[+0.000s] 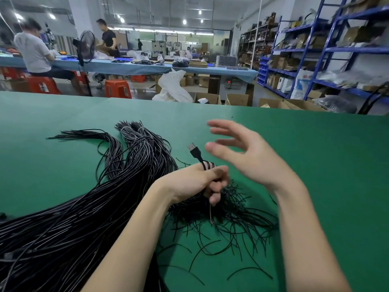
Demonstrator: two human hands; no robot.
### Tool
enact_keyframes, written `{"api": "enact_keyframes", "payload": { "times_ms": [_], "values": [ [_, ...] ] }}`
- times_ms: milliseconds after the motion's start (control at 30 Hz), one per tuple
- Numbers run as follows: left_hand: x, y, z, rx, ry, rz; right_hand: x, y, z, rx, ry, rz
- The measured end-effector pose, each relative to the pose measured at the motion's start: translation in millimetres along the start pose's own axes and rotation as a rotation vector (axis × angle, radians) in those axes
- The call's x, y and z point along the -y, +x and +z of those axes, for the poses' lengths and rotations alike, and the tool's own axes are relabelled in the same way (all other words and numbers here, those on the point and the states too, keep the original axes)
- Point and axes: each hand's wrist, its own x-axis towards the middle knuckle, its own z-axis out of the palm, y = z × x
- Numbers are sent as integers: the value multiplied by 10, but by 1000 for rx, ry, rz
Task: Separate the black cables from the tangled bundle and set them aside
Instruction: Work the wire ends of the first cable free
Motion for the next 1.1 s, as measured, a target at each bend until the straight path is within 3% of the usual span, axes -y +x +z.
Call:
{"api": "enact_keyframes", "payload": {
  "times_ms": [100, 300, 500, 667, 800, 967, 1100],
  "values": [
    [-28, -18, 45, 75, 13, -56, -89, 61, 214, 100, -22, 63],
    [-65, -64, -42, 177, -94, -67, -307, 57, 227, -13, 185, 127],
    [-64, -103, -75, 251, -168, -27, -355, 54, 253, 138, 340, 76],
    [-52, -81, -69, 268, -171, -11, -390, 34, 233, 154, 436, 58],
    [-6, -86, -109, 279, -213, -25, -434, -33, 43, 291, 482, 105],
    [2, -109, -113, 406, -368, 12, -576, -127, -71, 389, 636, 161],
    [-3, -103, -76, 485, -356, 18, -636, -153, -15, 472, 714, 148]
  ]
}}
